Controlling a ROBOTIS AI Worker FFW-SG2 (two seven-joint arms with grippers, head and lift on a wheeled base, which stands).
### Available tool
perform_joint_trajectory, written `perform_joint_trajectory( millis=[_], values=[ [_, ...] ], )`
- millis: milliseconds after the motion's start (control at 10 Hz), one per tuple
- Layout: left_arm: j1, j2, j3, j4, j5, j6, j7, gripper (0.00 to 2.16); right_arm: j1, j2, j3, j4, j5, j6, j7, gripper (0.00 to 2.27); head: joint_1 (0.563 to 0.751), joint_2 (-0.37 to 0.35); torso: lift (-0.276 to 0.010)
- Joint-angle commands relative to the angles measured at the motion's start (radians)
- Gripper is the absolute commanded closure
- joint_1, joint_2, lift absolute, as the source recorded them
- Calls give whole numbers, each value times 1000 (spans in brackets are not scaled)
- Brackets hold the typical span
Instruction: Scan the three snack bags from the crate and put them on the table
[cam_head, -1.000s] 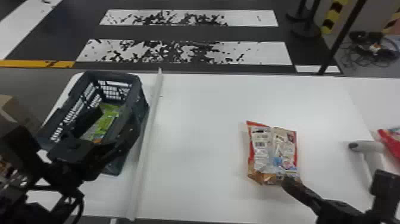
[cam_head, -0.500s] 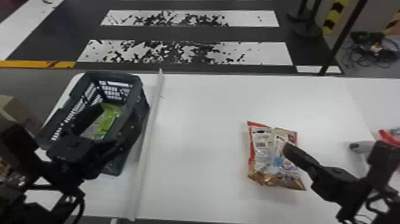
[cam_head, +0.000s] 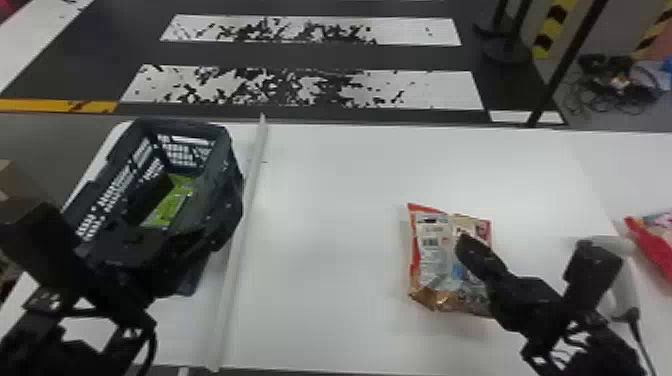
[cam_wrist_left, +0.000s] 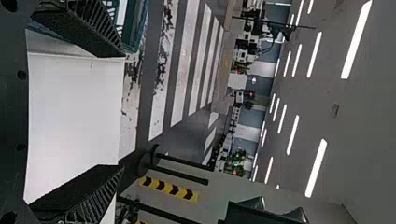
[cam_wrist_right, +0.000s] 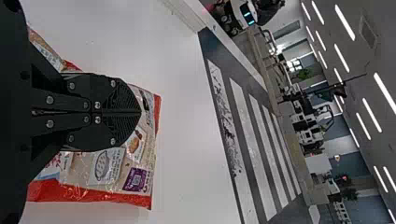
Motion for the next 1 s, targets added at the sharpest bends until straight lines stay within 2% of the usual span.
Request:
perform_joint_trajectory(
  millis=[0,100,200,500,900],
  values=[
    [1,-2,-57,3,-47,-5,47,12,4,1,37,28,24,-62,-12,2243,695,16,-94],
    [1,-2,-77,6,-61,-11,69,12,12,3,47,33,26,-89,-17,2243,695,19,-94],
    [1,0,-77,5,-61,-11,70,12,13,1,57,48,41,-123,-24,2243,695,19,-94],
    [1,9,-72,8,-59,-14,43,12,-8,-5,90,189,124,-325,-75,2243,695,-2,-94],
    [1,20,-66,23,-45,-38,6,9,-34,-12,149,309,228,-460,-144,2243,695,-12,-94]
  ],
)
